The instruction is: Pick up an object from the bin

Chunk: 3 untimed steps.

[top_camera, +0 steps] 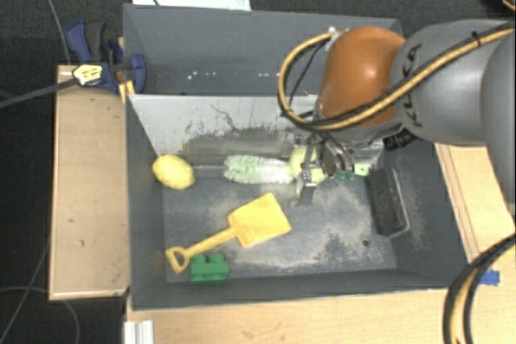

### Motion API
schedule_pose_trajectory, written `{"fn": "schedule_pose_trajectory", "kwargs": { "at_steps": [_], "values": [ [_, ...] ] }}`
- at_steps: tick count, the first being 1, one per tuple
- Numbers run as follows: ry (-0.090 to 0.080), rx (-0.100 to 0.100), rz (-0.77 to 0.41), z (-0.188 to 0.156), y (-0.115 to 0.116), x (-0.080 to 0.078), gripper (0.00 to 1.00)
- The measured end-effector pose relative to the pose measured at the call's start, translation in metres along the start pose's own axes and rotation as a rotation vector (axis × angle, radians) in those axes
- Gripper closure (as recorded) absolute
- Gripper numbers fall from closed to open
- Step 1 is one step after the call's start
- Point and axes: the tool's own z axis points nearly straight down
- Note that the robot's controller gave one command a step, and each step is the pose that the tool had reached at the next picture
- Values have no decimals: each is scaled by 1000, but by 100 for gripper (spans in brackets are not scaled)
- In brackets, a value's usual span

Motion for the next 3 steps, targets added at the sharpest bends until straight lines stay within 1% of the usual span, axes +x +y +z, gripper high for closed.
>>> {"fn": "schedule_pose_trajectory", "kwargs": {
  "at_steps": [1,2,3],
  "values": [
    [-8,0,2,-5,0,-2,0],
    [-1,-2,-255,68,95,69,0],
    [-13,0,-196,19,76,65,0]
  ]
}}
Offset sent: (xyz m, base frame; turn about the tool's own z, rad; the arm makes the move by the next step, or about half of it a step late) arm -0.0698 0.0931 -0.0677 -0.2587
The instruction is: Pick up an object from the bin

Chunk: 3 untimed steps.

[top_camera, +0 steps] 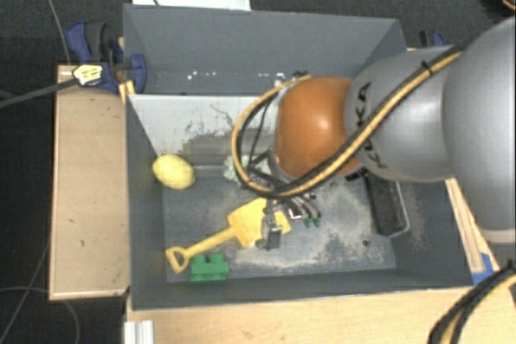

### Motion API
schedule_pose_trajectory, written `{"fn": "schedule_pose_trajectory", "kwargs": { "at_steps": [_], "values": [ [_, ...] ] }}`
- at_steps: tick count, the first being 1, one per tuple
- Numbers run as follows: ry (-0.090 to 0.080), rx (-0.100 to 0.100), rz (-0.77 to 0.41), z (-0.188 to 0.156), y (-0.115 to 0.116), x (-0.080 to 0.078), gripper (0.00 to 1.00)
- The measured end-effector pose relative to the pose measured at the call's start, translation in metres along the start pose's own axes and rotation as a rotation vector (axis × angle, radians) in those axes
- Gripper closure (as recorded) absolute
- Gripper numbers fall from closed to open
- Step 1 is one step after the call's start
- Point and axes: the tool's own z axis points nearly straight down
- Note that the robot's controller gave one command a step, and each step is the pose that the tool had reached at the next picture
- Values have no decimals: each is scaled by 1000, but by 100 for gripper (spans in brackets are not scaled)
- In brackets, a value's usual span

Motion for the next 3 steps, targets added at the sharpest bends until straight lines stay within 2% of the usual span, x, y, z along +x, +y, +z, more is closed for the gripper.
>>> {"fn": "schedule_pose_trajectory", "kwargs": {
  "at_steps": [1,2,3],
  "values": [
    [13,-6,-54,45,18,2,0],
    [0,-1,-41,48,-22,5,0],
    [6,-5,-56,44,9,2,100]
  ]
}}
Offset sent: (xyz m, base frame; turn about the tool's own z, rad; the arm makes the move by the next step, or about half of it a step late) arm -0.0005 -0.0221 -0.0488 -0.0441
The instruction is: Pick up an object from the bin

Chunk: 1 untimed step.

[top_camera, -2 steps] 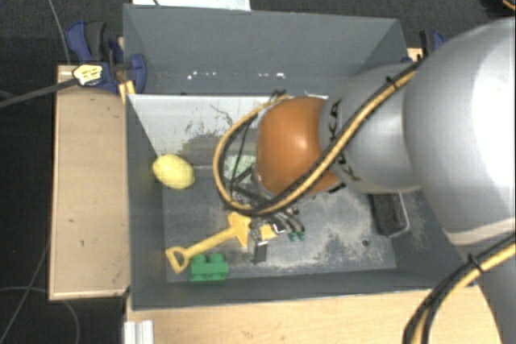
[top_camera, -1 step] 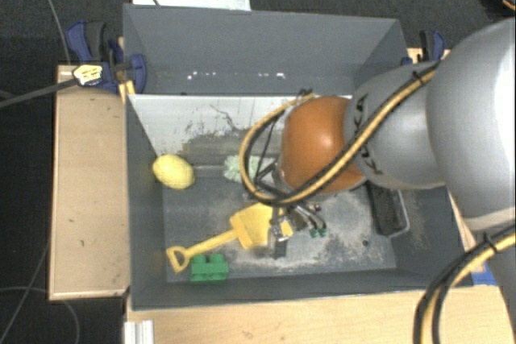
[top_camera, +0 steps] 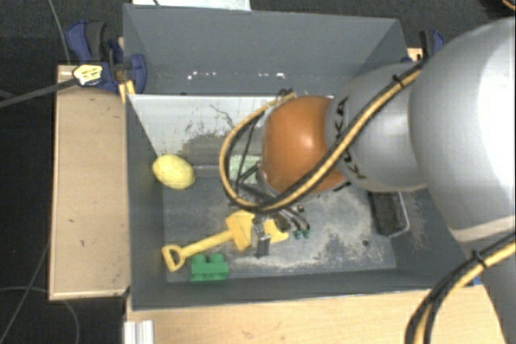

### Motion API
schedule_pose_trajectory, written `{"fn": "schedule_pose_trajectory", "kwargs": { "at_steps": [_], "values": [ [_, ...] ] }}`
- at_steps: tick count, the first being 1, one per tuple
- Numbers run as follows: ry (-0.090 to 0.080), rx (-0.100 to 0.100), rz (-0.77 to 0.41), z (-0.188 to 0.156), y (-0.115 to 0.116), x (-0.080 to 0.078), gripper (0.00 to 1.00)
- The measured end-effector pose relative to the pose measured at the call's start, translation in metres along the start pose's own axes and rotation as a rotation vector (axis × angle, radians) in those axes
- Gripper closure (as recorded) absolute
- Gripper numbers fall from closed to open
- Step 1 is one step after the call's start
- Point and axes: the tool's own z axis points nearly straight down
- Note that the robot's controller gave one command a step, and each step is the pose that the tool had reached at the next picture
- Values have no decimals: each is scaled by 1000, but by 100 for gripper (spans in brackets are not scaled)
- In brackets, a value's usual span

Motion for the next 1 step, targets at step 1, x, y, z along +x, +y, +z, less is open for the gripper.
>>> {"fn": "schedule_pose_trajectory", "kwargs": {
  "at_steps": [1],
  "values": [
    [0,0,1,0,0,0,100]
  ]
}}
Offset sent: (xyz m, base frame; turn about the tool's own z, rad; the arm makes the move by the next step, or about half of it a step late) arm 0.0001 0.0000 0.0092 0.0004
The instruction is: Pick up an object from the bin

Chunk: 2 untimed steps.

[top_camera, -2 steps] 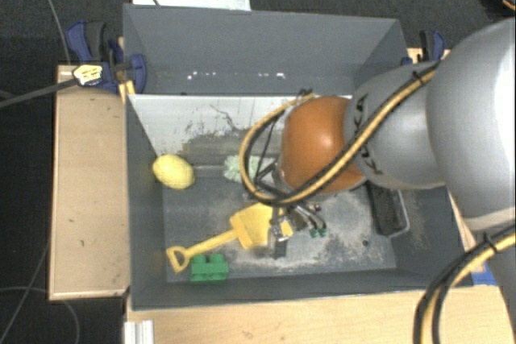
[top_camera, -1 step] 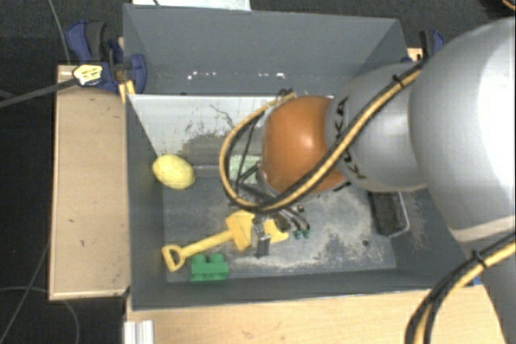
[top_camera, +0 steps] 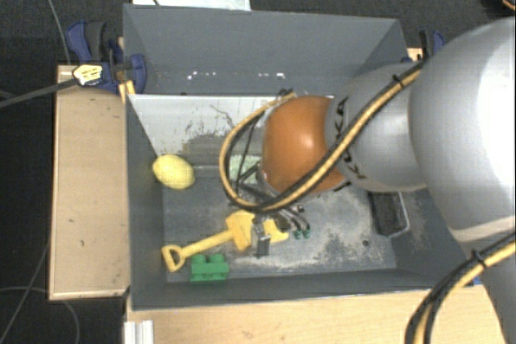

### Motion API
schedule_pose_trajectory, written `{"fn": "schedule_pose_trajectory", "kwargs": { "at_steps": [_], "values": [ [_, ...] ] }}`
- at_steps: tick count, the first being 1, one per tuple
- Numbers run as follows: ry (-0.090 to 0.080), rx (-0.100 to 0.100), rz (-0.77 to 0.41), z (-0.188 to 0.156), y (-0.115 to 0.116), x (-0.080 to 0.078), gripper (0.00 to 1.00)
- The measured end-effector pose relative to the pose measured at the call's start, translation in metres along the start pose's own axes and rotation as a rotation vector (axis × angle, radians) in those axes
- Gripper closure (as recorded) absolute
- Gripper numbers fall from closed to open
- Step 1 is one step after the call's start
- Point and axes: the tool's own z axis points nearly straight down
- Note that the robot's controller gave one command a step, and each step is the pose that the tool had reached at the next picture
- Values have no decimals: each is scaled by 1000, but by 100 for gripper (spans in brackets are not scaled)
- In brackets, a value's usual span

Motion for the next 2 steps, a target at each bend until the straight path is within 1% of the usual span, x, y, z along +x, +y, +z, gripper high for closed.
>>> {"fn": "schedule_pose_trajectory", "kwargs": {
  "at_steps": [2],
  "values": [
    [-6,-1,2,-14,0,0,100]
  ]
}}
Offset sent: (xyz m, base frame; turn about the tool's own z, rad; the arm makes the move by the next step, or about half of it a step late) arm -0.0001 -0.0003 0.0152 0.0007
